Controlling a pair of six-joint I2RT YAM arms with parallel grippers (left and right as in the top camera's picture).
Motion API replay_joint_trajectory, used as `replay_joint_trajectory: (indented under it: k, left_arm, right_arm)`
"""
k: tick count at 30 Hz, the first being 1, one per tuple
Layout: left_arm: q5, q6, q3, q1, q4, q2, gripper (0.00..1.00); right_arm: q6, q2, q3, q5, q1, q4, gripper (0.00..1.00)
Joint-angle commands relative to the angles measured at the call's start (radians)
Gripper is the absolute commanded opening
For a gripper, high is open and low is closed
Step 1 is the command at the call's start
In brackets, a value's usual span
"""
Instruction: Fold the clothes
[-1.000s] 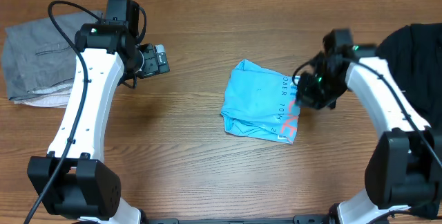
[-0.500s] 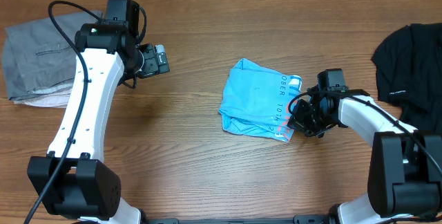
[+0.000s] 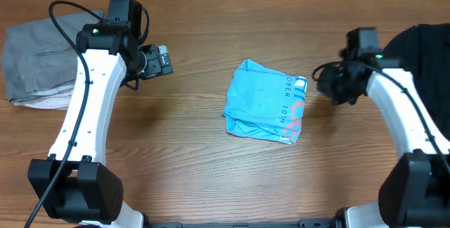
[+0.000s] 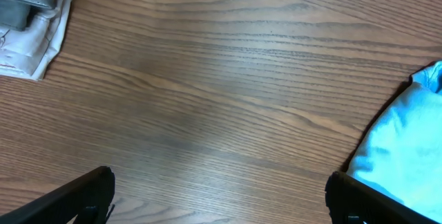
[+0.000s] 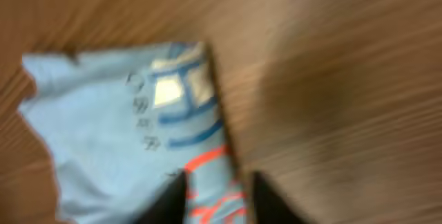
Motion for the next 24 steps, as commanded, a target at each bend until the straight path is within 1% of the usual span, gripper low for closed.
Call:
replay_joint_trajectory:
  k: [1, 16, 21, 22, 23, 24]
  left_arm:
    - [-0.010, -0.006, 0.010, -0.002, 0.000, -0.010, 1.00]
    - [-0.010, -0.006, 0.010, -0.002, 0.000, -0.010, 1.00]
    - [-0.013, -0.006, 0.010, -0.002, 0.105, -0.010, 1.00]
    - [0.000, -0.007, 0.010, -0.002, 0.121, -0.010, 1.00]
    - [0.043, -0.007, 0.010, -0.002, 0.125, -0.010, 1.00]
    - [0.108, -0.007, 0.010, -0.003, 0.125, -0.010, 0.96]
  right_arm:
    - [-0.008, -0.019, 0.023, 0.222, -0.040, -0.011, 1.00]
    - [-0.008, -0.019, 0.020, 0.237, -0.049, -0.010, 1.00]
    - [-0.008, -0.019, 0.020, 0.237, -0.049, -0.010, 1.00]
    - [-0.008, -0.019, 0.020, 0.237, -0.049, -0.010, 1.00]
    - [-0.008, -0.019, 0.020, 0.237, -0.049, -0.010, 1.00]
    - [-0.008, -0.019, 0.020, 0.237, -0.049, -0.010, 1.00]
